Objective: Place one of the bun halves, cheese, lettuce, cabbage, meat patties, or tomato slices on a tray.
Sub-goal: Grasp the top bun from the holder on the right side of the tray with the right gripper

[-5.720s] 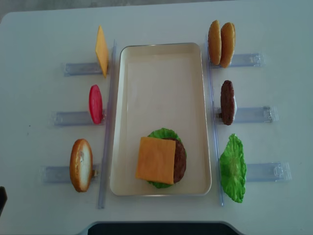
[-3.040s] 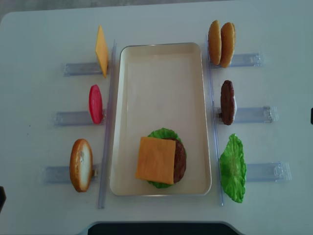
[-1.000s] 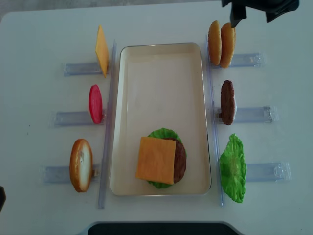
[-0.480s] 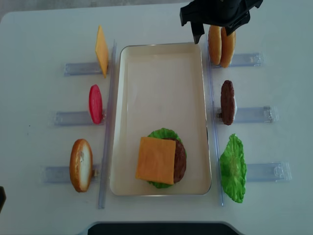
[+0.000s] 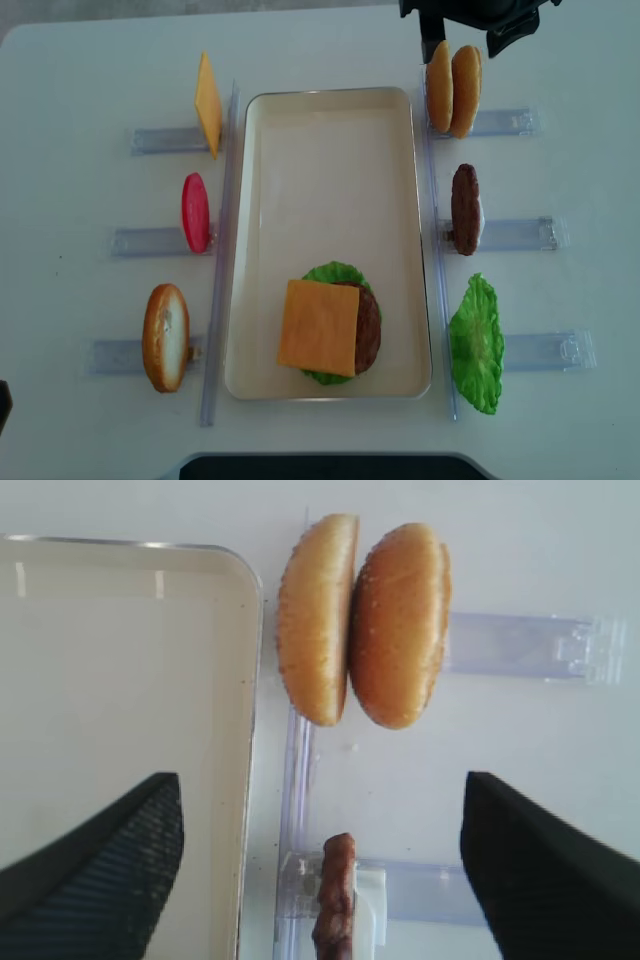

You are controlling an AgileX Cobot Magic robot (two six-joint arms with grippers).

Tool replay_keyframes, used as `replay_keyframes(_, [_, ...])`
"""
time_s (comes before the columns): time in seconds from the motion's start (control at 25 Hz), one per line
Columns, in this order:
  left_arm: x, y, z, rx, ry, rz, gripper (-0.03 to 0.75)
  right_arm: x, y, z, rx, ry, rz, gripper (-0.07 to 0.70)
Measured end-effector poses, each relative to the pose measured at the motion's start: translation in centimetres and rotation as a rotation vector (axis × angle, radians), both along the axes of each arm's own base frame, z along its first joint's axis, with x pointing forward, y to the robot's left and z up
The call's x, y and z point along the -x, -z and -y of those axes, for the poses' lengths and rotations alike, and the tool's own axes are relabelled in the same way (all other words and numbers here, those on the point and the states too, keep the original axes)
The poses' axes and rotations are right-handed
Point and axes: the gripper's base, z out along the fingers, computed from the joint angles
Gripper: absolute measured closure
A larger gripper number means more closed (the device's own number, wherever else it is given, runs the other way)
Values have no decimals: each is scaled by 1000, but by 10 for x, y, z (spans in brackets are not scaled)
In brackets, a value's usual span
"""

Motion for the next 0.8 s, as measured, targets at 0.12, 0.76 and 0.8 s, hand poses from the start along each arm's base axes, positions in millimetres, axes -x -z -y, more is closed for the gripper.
replay_keyframes(0.12, [0, 0, 0, 0, 0, 0, 715, -4, 2, 8, 3, 19, -5, 90])
replay_keyframes(0.76, [0, 0, 0, 0, 0, 0, 715, -25, 27, -6, -45, -1, -62, 90])
replay_keyframes(0.8, [0, 0, 0, 0, 0, 0, 715, -27, 31, -7, -42, -2, -68, 90])
